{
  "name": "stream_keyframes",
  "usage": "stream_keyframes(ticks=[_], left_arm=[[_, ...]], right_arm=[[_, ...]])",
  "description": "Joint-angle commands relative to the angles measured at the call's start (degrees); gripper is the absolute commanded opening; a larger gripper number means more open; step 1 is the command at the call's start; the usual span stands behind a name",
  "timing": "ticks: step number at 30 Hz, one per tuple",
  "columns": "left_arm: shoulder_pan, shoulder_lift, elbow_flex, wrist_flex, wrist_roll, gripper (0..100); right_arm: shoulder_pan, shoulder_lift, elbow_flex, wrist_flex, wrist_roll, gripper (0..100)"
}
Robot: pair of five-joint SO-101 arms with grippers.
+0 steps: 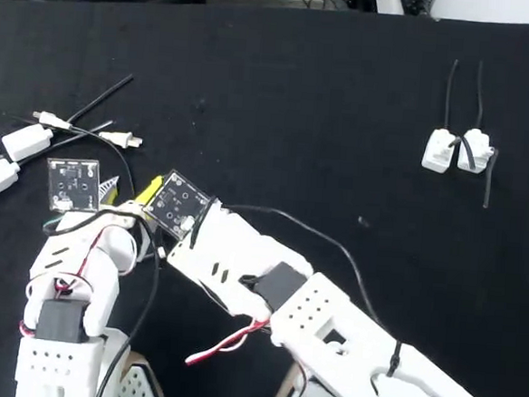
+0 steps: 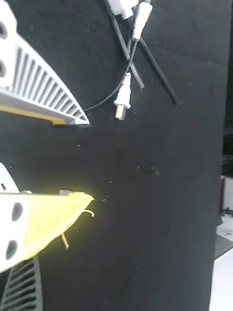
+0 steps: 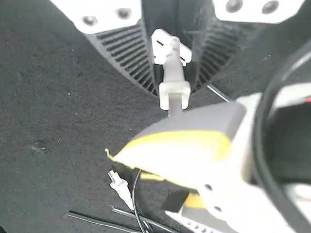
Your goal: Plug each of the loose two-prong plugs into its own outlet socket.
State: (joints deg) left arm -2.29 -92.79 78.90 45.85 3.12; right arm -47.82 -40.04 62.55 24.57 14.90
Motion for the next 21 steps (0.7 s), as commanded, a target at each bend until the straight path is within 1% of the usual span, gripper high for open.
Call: stream_keyframes(ticks=[1, 3, 5, 9, 15, 21], left_arm=[[2.33, -0.44, -2.59, 0.79, -4.66, 22], [2.51, -0.44, 0.22, -1.23, -7.21, 22], [1.19, -0.44, 3.47, -4.4, -8.62, 22], [-2.68, -0.44, 6.81, -8.53, -8.79, 22], [-3.38, -0.44, 7.34, -8.79, -8.62, 22], [-3.3, -0.44, 7.43, -8.62, -8.44, 22]], right_arm=[[-0.53, -2.59, -0.4, -1.32, 0.35, 1.1], [-0.53, -2.59, -0.4, -1.05, 0.35, 1.1], [-0.62, -2.68, -0.92, 0.97, 0.35, 1.1], [-0.62, -5.58, -1.71, 4.04, 0.26, 1.1], [-0.79, -12.62, 0.4, 5.89, 0.0, 1.1], [-0.79, -13.49, 1.36, 5.45, -0.09, 1.1]])
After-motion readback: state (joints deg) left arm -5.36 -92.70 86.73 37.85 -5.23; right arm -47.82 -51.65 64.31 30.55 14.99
